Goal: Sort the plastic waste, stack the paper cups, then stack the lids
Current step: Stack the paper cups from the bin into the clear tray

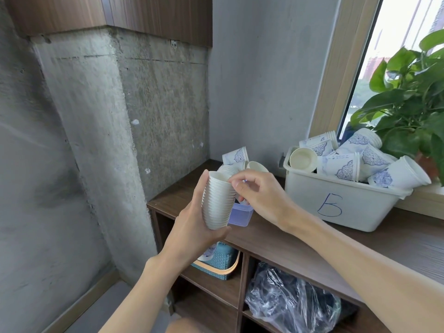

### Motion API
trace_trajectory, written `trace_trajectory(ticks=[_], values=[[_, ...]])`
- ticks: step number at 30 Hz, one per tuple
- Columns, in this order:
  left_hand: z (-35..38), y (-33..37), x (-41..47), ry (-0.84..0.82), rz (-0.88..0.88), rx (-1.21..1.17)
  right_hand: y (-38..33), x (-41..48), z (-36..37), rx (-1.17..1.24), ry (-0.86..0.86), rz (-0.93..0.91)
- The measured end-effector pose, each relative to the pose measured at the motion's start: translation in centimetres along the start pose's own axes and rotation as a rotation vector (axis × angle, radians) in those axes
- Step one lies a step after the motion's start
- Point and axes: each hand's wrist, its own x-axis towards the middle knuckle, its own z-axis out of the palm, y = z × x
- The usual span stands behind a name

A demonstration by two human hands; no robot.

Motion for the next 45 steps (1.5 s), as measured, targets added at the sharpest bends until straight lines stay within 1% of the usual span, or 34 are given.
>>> trace_trajectory(ticks=[2,3,4,5,8,10,13,16,20,23,26,28,33,40,45], values=[[0.0,-0.6,0.2,-0.001,-0.017,-0.022,1.3,1.1,-0.4,0.007,0.184,0.039],[0.0,-1.0,0.3,-0.001,-0.025,-0.036,2.4,1.7,-0.8,-0.045,0.277,0.071],[0.0,-1.4,0.5,-0.001,-0.029,-0.045,3.4,2.2,-1.2,-0.118,0.330,0.107],[0.0,-1.8,0.6,0.000,-0.031,-0.049,4.3,2.7,-1.5,-0.201,0.344,0.143],[0.0,-2.8,1.0,-0.007,-0.047,-0.061,6.6,3.9,-1.9,-0.350,0.278,0.211],[0.0,-3.3,1.3,-0.011,-0.071,-0.059,7.3,4.5,-1.8,-0.400,0.246,0.248],[0.0,-4.1,1.6,0.005,-0.121,-0.049,8.1,5.0,-1.5,-0.444,0.249,0.276],[-0.1,-4.2,1.7,0.021,-0.143,-0.048,8.7,5.2,-1.6,-0.446,0.287,0.210],[-0.2,-3.8,1.6,0.050,-0.143,-0.053,7.6,5.0,-2.0,-0.424,0.367,0.152],[-0.2,-3.3,1.3,0.041,-0.150,-0.054,5.2,4.5,-2.7,-0.313,0.404,0.056],[-0.1,-2.9,1.1,0.017,-0.148,-0.076,2.3,4.0,-3.0,-0.117,0.372,-0.054],[0.0,-2.6,1.0,-0.002,-0.132,-0.067,0.9,3.6,-3.1,-0.058,0.325,-0.097],[-0.3,-1.4,0.6,0.001,-0.071,-0.057,-1.1,2.4,-2.9,-0.090,0.188,-0.139],[-1.0,-0.3,0.4,0.017,-0.020,-0.059,-2.2,1.1,-2.6,-0.117,0.067,-0.145],[-1.3,0.0,0.2,0.028,-0.009,-0.070,-2.8,0.7,-2.7,-0.117,0.071,-0.144]])
